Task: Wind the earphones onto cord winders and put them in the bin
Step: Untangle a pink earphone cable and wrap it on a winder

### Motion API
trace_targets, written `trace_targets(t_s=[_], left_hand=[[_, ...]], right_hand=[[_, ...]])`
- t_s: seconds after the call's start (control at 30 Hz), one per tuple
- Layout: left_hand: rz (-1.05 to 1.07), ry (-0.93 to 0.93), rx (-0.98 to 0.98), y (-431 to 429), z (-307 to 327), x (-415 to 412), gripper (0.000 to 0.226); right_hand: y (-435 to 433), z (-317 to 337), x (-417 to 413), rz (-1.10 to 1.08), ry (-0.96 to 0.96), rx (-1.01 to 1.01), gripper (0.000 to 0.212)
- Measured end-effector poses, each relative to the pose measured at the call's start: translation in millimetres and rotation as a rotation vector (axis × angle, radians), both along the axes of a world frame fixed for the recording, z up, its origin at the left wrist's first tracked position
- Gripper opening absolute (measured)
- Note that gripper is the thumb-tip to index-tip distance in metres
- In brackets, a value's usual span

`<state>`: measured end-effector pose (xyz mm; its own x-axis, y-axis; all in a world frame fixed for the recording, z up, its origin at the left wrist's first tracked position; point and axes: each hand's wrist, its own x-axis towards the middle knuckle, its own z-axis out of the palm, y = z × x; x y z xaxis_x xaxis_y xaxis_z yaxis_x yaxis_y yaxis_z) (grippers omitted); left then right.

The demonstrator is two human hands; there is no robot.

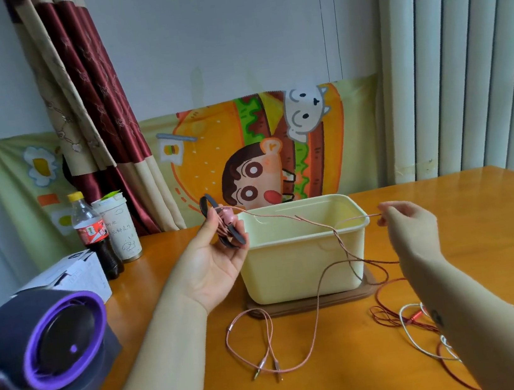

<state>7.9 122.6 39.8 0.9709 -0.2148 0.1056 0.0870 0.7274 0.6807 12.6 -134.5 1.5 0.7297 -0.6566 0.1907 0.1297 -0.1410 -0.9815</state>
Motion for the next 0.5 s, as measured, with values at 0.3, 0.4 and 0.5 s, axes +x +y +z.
trace_targets(t_s=[0.3,0.4,0.5], left_hand=[[0.191,-0.018,-0.268,10,75,-25,0.023],[0.320,-0.033,-0.382,17,96,-34,0.023],[0.486,-0.071,-0.426,30,114,-35,0.028]], right_hand=[[-1,-14,-25,-0.129,0.257,-0.896,0.025],[-3,1,-37,-0.171,0.091,-1.174,0.022],[-18,21,-43,-0.180,-0.023,-1.322,0.019]])
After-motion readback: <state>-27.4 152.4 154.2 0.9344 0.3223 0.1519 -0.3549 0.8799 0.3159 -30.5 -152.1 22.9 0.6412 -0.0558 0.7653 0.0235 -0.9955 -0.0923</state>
